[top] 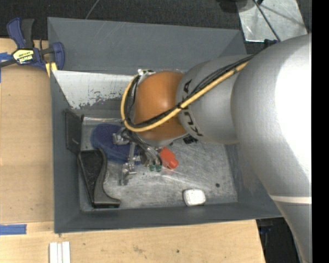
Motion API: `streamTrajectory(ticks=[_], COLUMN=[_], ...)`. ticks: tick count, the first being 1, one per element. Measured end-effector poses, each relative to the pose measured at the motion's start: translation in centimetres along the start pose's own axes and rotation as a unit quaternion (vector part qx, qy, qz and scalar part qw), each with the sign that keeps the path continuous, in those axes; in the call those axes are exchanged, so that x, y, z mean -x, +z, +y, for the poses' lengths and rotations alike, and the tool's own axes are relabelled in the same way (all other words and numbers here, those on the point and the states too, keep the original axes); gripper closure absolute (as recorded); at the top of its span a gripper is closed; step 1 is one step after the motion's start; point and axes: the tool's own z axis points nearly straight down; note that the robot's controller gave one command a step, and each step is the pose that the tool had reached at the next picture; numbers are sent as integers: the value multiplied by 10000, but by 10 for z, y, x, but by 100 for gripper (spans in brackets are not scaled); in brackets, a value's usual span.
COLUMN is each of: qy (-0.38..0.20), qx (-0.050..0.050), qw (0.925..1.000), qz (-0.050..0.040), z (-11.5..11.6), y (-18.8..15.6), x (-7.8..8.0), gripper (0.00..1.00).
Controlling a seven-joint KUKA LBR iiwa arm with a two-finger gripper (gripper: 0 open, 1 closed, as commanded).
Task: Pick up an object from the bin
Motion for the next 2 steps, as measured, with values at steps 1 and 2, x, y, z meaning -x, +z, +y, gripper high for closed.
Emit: streamTrajectory(ticks=[1,2], qy=[23,210], qx=[15,-39], qw=[9999,9998], qz=[-153,62], z=[0,5], y=[-9,-130], x=[8,4], gripper=[100,100])
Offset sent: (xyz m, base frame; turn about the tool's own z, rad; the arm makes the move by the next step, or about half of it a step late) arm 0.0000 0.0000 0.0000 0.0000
